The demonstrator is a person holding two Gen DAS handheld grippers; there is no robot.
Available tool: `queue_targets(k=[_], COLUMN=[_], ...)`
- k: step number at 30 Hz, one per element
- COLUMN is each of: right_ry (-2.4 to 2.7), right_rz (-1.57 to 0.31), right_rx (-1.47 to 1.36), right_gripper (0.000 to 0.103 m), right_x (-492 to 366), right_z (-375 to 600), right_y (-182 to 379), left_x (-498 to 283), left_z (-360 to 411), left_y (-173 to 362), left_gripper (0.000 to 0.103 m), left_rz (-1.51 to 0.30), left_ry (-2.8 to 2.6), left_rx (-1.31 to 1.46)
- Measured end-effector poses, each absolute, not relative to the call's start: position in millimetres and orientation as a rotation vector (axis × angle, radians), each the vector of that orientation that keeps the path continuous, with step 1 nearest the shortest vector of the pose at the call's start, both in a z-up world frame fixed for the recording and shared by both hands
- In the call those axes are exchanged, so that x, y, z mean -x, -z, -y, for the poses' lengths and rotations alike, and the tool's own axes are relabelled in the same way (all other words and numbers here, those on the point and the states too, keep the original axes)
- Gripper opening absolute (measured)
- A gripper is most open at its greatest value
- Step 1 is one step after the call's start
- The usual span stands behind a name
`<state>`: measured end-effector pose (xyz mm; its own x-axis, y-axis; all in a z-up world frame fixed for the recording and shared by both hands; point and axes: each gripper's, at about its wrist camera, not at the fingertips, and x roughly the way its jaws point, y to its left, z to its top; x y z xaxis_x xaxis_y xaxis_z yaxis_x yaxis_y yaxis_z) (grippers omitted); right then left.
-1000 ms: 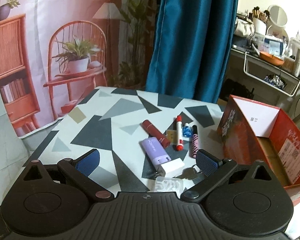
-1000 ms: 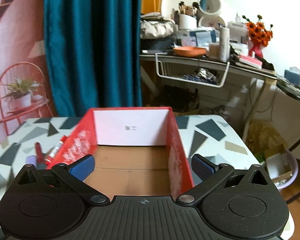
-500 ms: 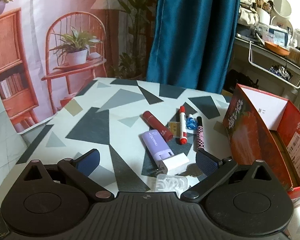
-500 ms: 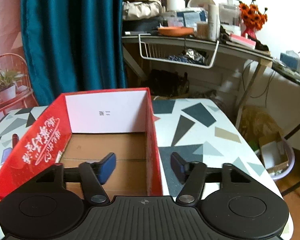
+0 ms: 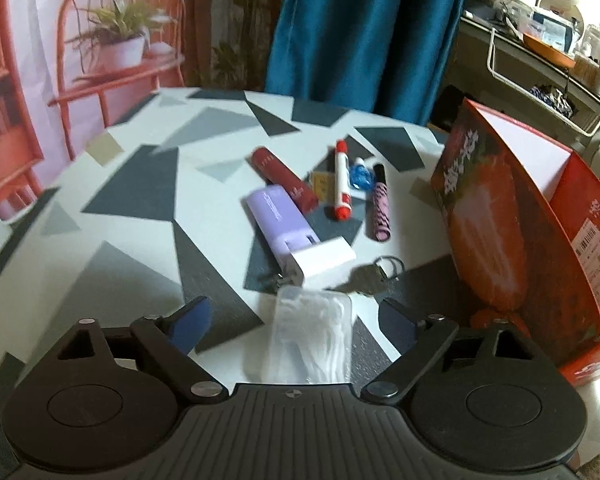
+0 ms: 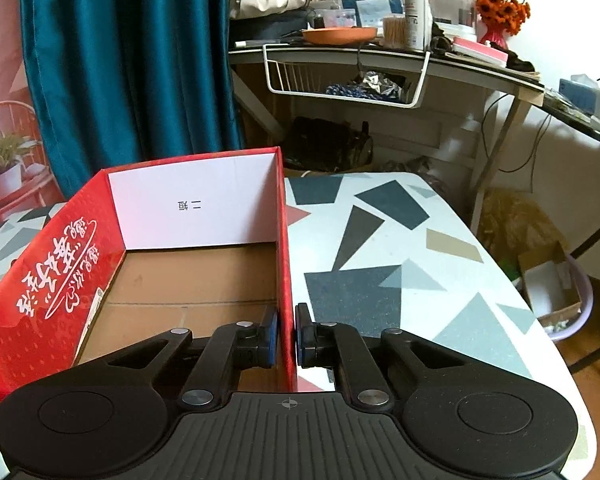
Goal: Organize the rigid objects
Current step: 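Move the left gripper down onto the clear floss-pick box and close it, then lift the clear floss-pick box off the table with the left gripper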
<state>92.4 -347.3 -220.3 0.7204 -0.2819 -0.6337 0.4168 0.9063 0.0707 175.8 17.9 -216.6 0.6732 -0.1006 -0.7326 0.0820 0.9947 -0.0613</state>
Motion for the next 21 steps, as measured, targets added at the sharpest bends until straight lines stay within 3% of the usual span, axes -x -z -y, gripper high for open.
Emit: queue_targets(k=[7,12,21], right_ry=[0.389,0.378,0.383], right_rz=[-0.653,-0.635,-0.657], right_rx=[-0.197,-0.178,-0.165], right_gripper=[0.008,0.008,0.009], right_x=[-92,-89,-96], right_z=[346,345,344], right_y=[221,223,226], left_x=[-185,-193,-196], left_z=[-13,-15,-9], left_y=[232,243,255], left_gripper=[0.082,0.069,0.068], left_rz=[-0.871,-0.908,-0.917], left_ry=[0.127,0.126,0.140], left_rx=[0.020,0.047,0.047])
